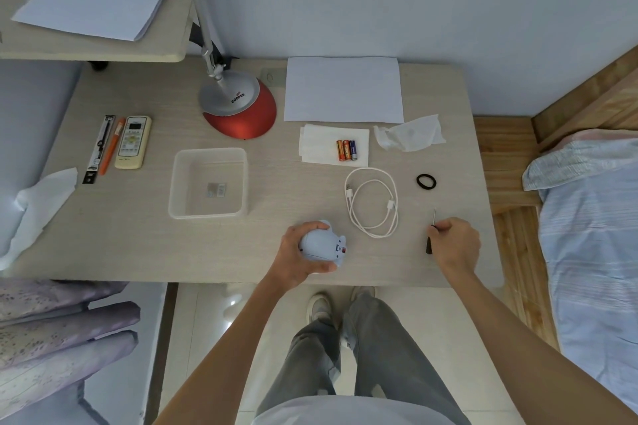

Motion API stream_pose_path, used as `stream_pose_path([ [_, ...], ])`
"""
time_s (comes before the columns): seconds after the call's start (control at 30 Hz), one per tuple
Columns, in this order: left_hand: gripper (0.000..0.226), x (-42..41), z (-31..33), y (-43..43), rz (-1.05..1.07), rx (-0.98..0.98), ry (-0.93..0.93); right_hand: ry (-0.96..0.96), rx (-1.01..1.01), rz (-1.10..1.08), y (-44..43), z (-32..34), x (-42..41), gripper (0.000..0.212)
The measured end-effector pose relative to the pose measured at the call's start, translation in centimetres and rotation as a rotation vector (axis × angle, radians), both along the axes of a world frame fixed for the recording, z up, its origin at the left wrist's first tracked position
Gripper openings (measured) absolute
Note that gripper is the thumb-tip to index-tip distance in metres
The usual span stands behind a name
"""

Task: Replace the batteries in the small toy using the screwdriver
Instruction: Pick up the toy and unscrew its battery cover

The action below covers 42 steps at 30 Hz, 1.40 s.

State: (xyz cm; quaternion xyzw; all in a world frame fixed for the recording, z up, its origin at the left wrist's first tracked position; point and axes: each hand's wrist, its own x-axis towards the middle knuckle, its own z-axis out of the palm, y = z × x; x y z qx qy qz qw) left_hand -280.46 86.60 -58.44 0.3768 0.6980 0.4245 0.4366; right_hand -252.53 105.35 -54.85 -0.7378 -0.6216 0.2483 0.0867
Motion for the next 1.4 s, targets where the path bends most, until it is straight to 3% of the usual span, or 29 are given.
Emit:
stream_pose_path([
  [0.57, 0.085, 1.1, -0.5, 0.2, 0.116, -0.043, -0.039, -0.024, -0.021, 0.043, 0.0, -0.4, 0.0, 0.016],
  [0.7, 0.086, 0.9, -0.4, 0.1, 0.105, -0.031, -0.046, -0.070, 0.115, 0.106, -0.2, 1.3, -0.4, 0.036],
  [0.93, 0.083, 0.7, 0.5, 0.0, 0.061, -0.031, -0.073, 0.083, 0.294, 0.388, -3.5, 6.9, -5.0, 0.049],
  [1.13, 0.085, -0.5, 1.1, -0.1, -0.033, -0.063, -0.082, 0.218, 0.230, 0.564, -7.7, 7.6, -8.7, 0.051],
  [1.4, 0.085, -2.1, 2.6, 0.0, -0.104, -0.103, -0.243, 0.170, -0.020, 0.784, -8.9, 4.1, -9.8, 0.071],
])
